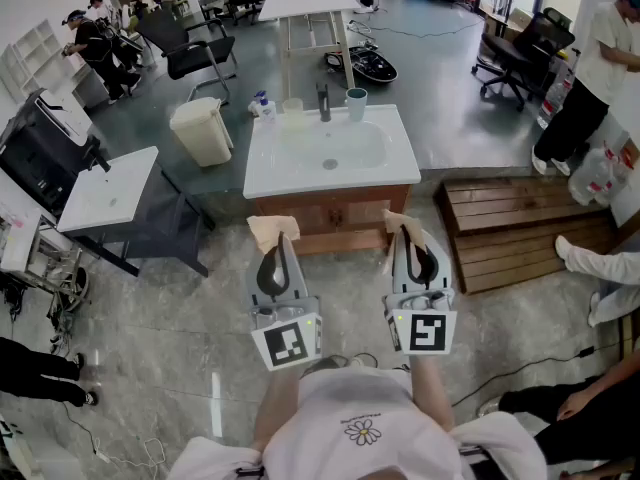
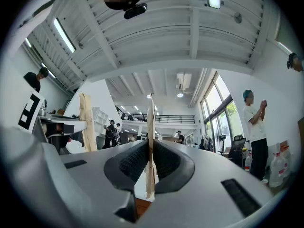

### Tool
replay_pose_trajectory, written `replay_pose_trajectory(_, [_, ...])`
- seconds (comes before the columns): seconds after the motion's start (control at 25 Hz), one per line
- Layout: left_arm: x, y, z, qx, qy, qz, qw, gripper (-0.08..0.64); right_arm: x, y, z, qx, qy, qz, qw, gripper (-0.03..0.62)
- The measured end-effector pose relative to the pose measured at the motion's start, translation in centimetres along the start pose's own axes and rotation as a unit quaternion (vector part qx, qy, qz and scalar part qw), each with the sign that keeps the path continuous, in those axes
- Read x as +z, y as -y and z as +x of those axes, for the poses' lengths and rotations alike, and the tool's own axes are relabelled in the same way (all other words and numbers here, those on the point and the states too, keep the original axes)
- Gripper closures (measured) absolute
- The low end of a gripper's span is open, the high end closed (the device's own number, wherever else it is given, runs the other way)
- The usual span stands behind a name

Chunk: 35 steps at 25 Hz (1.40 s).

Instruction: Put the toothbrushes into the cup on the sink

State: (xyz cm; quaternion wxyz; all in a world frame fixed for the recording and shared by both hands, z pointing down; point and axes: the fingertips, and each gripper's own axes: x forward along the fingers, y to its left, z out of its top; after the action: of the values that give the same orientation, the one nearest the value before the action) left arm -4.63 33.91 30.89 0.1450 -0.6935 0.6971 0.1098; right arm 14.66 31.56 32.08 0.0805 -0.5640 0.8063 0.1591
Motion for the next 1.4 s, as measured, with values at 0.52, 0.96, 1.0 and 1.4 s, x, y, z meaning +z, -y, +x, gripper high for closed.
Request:
replay_pose_trajectory(0.52, [-0.5,-0.1,-0.2,-0.005,-0.003,0.011,0.9999,0.525,-2.5,-1.7,-0.1,0.03,-0.018,0.014,0.999,0.565])
replay_pose_trajectory(0.96, [-3.6,-2.4,4.1,-0.003,-0.003,0.011,0.9999,0.525,-4.1,-1.5,5.0,0.041,-0.012,0.006,0.999,0.569])
replay_pose_trajectory(1.0, [-3.9,-2.5,5.3,-0.007,0.002,0.008,0.9999,0.525,-4.2,-1.3,5.9,0.038,-0.01,0.003,0.999,0.571])
replay_pose_trajectory(1.4, [-7.2,-4.1,18.5,-0.03,0.023,-0.003,0.9993,0.525,-7.5,2.8,17.3,-0.003,-0.012,-0.009,1.0,0.571])
